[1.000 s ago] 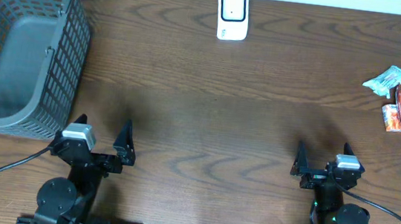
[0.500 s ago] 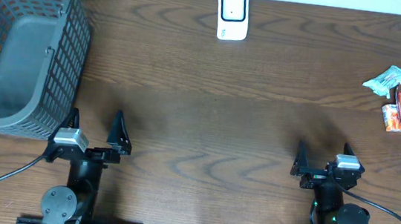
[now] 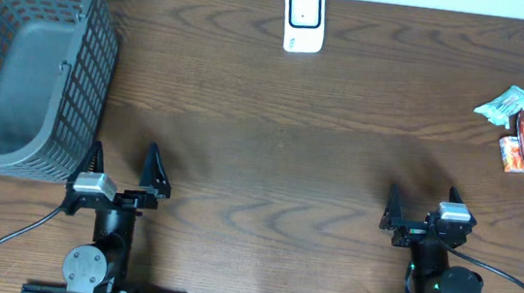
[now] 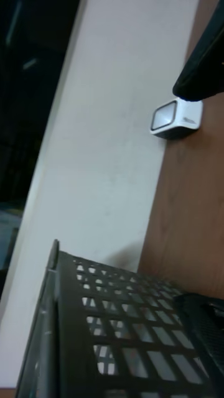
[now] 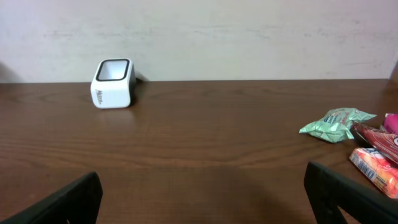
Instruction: Scan the item barcode
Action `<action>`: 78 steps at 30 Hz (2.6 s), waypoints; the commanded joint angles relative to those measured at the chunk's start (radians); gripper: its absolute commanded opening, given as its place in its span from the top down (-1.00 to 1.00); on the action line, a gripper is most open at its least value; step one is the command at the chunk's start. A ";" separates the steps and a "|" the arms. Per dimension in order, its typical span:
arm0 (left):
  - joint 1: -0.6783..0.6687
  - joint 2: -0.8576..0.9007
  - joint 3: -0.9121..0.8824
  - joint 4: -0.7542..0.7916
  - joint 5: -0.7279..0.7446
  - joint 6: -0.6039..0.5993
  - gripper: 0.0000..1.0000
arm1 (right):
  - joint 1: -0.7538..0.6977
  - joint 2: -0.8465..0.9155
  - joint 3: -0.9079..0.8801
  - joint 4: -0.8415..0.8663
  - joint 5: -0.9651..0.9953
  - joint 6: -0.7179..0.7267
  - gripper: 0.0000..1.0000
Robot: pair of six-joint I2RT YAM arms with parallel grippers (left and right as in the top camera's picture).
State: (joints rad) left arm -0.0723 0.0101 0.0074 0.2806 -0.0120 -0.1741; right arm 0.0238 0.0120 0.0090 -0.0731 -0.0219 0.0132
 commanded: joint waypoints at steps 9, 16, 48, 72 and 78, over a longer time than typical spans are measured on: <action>0.057 -0.009 -0.003 -0.149 0.087 0.121 -0.96 | 0.008 -0.006 -0.003 -0.002 0.005 -0.007 -0.99; 0.057 -0.009 -0.003 -0.353 0.056 0.121 -0.96 | 0.008 -0.006 -0.003 -0.002 0.005 -0.007 -0.99; 0.101 -0.009 -0.003 -0.344 0.128 0.301 -0.95 | 0.008 -0.006 -0.003 -0.002 0.005 -0.007 -0.99; 0.072 -0.009 -0.003 -0.351 0.092 0.201 -0.96 | 0.008 -0.006 -0.003 -0.002 0.005 -0.007 -0.99; 0.072 -0.009 -0.003 -0.351 0.084 0.172 -0.96 | 0.008 -0.006 -0.003 -0.002 0.005 -0.007 -0.99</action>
State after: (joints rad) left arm 0.0036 0.0105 0.0128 -0.0223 0.0677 0.0227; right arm 0.0238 0.0120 0.0082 -0.0719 -0.0219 0.0132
